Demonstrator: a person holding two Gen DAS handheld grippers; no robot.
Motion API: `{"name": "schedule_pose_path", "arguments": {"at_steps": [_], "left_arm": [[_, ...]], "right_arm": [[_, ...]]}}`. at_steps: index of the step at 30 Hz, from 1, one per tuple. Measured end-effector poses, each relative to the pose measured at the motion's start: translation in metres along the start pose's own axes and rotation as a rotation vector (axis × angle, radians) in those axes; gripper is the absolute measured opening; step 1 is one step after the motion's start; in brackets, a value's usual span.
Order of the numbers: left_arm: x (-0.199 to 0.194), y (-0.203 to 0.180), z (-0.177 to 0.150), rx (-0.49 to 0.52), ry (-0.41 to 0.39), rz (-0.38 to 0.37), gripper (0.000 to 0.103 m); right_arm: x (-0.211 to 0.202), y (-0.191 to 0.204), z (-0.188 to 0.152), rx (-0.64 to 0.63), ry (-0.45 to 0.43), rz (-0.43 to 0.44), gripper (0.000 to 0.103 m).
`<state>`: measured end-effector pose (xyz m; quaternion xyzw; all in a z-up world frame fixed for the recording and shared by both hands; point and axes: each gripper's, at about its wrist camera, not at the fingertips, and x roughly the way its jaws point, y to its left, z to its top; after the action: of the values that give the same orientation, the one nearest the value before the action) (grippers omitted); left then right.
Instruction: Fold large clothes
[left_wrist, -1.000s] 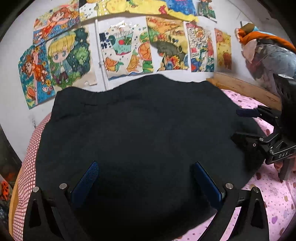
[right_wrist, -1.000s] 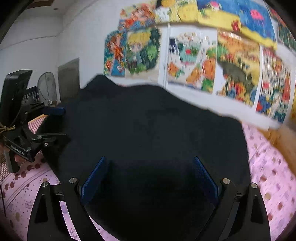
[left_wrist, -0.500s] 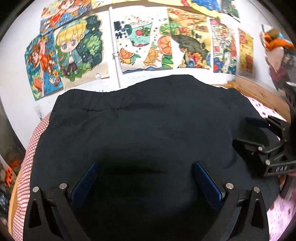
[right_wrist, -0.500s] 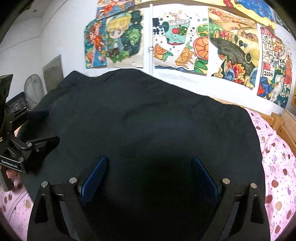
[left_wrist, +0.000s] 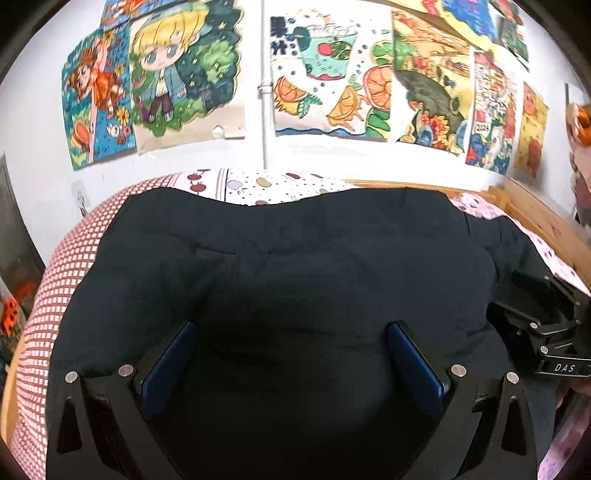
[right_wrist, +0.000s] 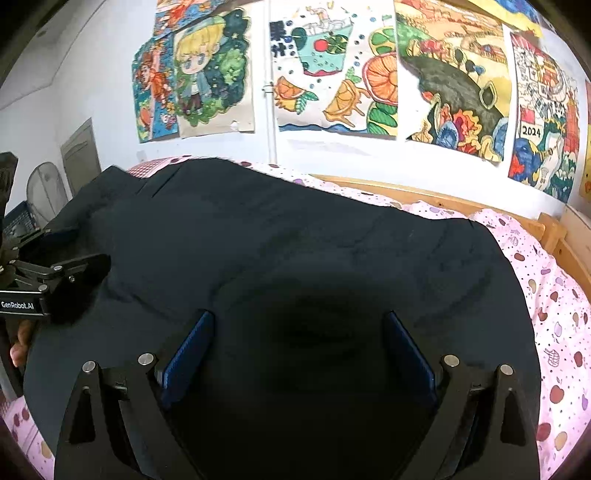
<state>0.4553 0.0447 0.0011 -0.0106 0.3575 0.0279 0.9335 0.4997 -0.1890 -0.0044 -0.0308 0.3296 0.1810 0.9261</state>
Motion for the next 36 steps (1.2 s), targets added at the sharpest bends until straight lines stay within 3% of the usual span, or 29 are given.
{"name": "schedule_pose_path", "arguments": {"at_steps": [10,21,36], "left_arm": [[0.037,0.013,0.015,-0.058,0.027,0.011,0.103],[0.063,0.011,0.008,-0.048,0.012,-0.017,0.103],[0.072,0.005,0.003,-0.024,-0.023,-0.002,0.103]], "right_arm": [[0.044,-0.029,0.01,0.122,0.052,0.0,0.091],[0.079,-0.031,-0.001,0.14,0.1,0.028,0.092],[0.093,-0.033,-0.004,0.156,0.092,0.059,0.095]]}}
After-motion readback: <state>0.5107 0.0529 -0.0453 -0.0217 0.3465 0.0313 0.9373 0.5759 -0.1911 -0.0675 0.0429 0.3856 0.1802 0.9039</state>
